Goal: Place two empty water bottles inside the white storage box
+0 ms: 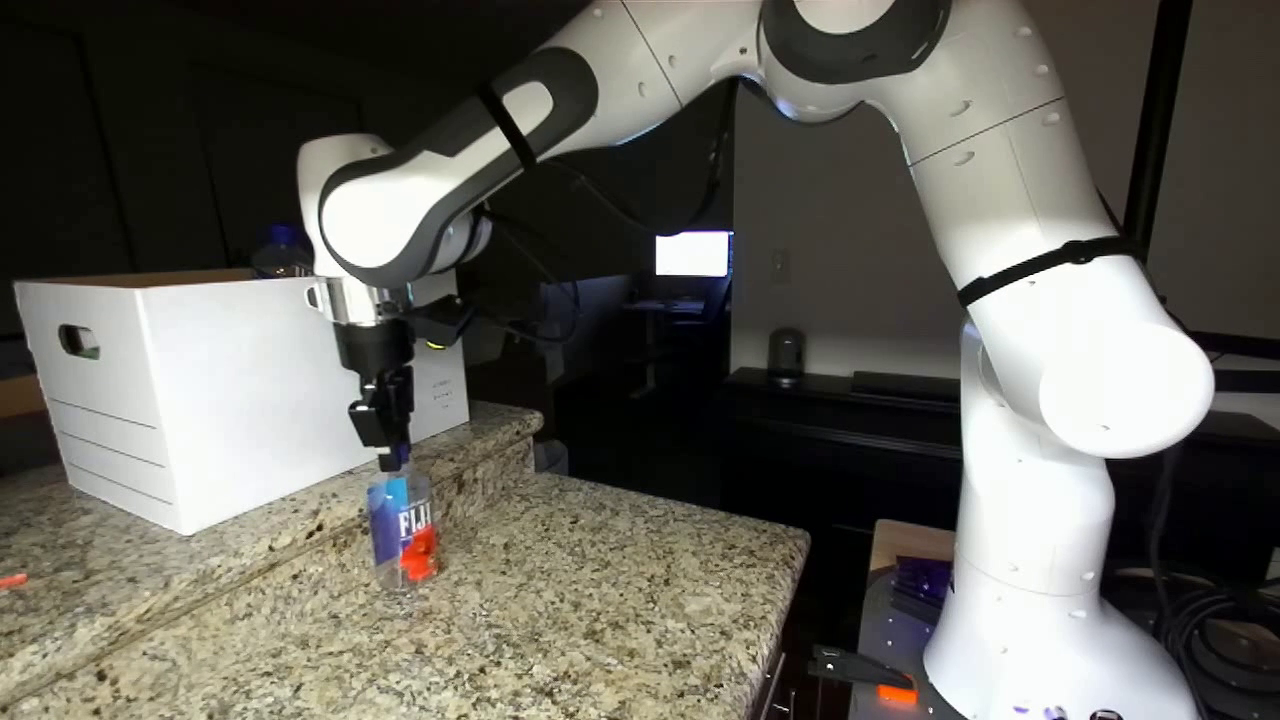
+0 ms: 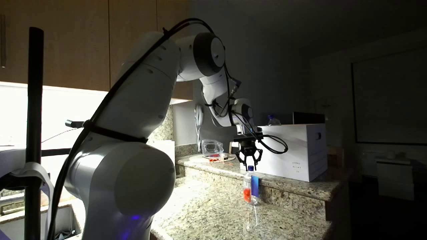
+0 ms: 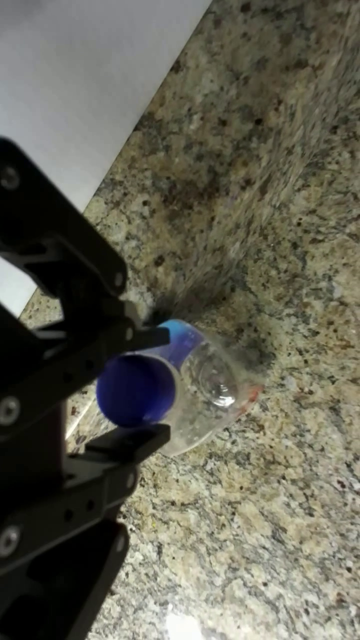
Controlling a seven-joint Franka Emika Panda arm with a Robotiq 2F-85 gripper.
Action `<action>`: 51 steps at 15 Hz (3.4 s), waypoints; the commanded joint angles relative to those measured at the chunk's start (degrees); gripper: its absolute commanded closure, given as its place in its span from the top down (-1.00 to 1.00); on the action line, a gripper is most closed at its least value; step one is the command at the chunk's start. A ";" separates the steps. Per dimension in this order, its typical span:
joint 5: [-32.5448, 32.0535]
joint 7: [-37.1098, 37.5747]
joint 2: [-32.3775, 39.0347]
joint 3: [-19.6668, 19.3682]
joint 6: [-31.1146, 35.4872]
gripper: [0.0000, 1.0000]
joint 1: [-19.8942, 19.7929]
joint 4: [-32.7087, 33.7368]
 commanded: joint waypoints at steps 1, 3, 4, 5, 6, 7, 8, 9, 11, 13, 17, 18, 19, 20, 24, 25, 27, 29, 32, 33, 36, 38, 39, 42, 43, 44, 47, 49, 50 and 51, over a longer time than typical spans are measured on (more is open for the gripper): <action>0.80 0.23 -1.56 0.55 -0.21 -0.74 -0.47 -1.80; 0.77 0.20 -1.56 0.64 -0.33 -0.71 -0.43 -1.80; 0.76 0.17 -1.68 0.67 -0.38 -0.71 -0.43 -1.85; 0.58 0.36 -2.09 0.61 -0.30 -0.70 -0.39 -2.09; 0.51 0.49 -2.48 0.57 -0.40 -0.70 -0.37 -2.23; 0.25 0.90 -3.32 0.46 -0.59 -0.70 -0.28 -2.53; 0.14 1.18 -4.14 0.41 -0.77 -0.70 -0.22 -2.78; -0.36 1.89 -5.60 0.27 -1.21 -0.70 0.05 -3.13; -0.59 2.61 -8.74 0.35 -3.17 -0.71 0.37 -3.25; -0.64 3.60 -12.04 0.62 -6.33 -0.71 0.86 -3.05; -2.51 7.88 -18.46 1.38 -14.17 -0.71 2.24 -2.14; -3.15 9.26 -20.10 1.69 -15.54 -0.71 2.48 -1.92; -3.64 10.60 -21.47 1.97 -17.21 -0.71 2.64 -0.90; -4.42 12.12 -23.16 2.43 -17.75 -0.71 2.86 -1.20; -10.00 19.29 -29.42 4.36 -15.67 -0.71 2.89 -0.51; -11.39 20.49 -30.75 4.82 -14.79 -0.71 2.62 -0.39; -14.59 22.93 -32.44 5.41 -13.34 -0.71 1.81 0.92; -17.54 25.73 -34.00 5.55 -10.75 -0.71 0.79 1.25; -21.97 30.30 -34.77 5.00 -4.83 -0.71 -1.75 1.24; -23.76 31.96 -34.50 4.76 -2.37 -0.71 -2.92 1.28; -29.99 38.95 -33.10 4.27 5.48 -0.71 -6.17 1.05; -35.11 45.58 -31.22 3.64 10.37 -0.72 -8.24 1.18; -36.95 48.32 -29.66 3.00 12.02 -0.72 -9.02 2.03; -33.51 49.58 -25.38 -0.11 17.39 -0.71 -9.11 2.40; -31.49 48.67 -23.77 -1.05 18.70 -0.71 -8.86 2.98; -28.13 46.79 -22.50 -2.01 20.80 -0.71 -8.57 2.85; -19.05 42.72 -19.99 -3.30 25.31 -0.71 -8.01 2.77; -13.14 39.31 -19.54 -3.37 26.14 -0.71 -7.48 2.54; -9.17 36.74 -19.26 -3.22 25.81 -0.71 -7.31 2.73; -4.63 33.75 -19.03 -2.93 24.32 -0.71 -7.09 3.09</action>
